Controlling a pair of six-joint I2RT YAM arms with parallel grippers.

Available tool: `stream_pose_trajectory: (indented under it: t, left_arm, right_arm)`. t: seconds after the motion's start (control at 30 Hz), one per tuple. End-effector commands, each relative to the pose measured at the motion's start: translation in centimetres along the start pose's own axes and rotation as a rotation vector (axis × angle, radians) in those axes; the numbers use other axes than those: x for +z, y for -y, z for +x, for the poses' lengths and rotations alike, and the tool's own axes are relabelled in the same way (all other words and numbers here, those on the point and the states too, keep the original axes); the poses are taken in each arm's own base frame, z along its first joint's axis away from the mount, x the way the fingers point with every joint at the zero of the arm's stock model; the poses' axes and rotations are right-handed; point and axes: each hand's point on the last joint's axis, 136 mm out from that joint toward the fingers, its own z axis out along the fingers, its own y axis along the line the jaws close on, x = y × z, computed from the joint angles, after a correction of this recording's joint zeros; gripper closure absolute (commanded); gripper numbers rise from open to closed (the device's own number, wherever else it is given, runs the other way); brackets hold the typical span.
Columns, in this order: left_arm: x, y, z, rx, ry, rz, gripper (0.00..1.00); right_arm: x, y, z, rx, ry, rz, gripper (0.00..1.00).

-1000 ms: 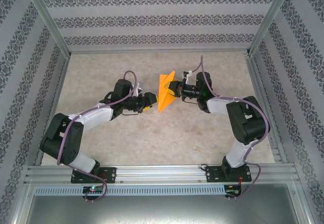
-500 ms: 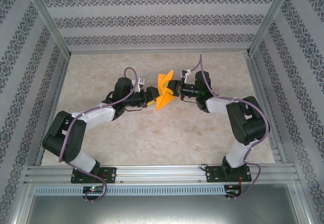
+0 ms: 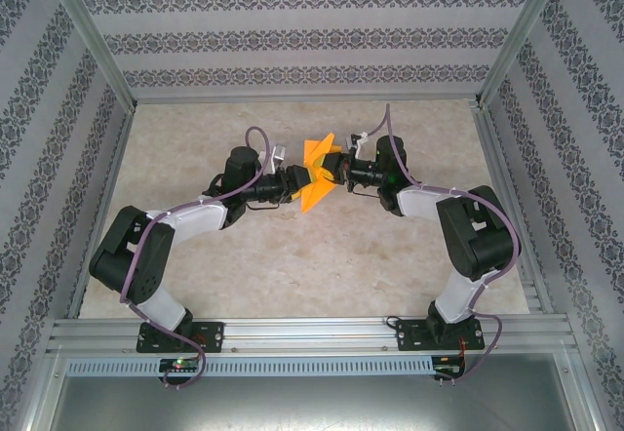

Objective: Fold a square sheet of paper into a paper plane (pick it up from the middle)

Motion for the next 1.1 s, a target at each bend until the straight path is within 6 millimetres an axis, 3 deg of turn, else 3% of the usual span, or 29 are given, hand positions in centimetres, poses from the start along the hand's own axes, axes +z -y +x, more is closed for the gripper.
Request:
stream_pose_trajectory:
  t: [0.0, 0.3, 0.5, 0.73, 0.87, 1.07]
  left_arm:
    - [0.4, 2.1, -0.3, 0.045, -0.012, 0.061, 0.59]
    - [0.6, 1.3, -0.1, 0.032, -0.04, 0.027, 0.8]
    - [-0.2, 1.0, 0.3, 0.123, -0.065, -0.075, 0.98]
    - [-3.4, -1.1, 0.4, 0.3, -0.11, -0.403, 0.98]
    - [-5.9, -2.3, -0.4, 0.446, -0.124, -0.652, 0.99]
    - [-8.5, -3.3, -1.7, 0.691, -0.147, -1.025, 1.0]
  right_arm:
    - [-0.1, -1.9, 0.1, -0.06, -0.001, -0.036, 1.0]
    - [-0.4, -1.0, 0.1, -0.054, 0.007, -0.021, 0.96]
    - [-1.0, -0.3, -0.1, -0.077, 0.026, 0.006, 0.66]
    - [-3.4, 1.9, -0.3, -0.127, 0.049, 0.162, 0.4]
    - [-6.0, 3.6, -0.5, -0.199, 0.07, 0.357, 0.38]
    - [-9.8, 3.2, -1.6, -0.297, 0.12, 0.536, 0.35]
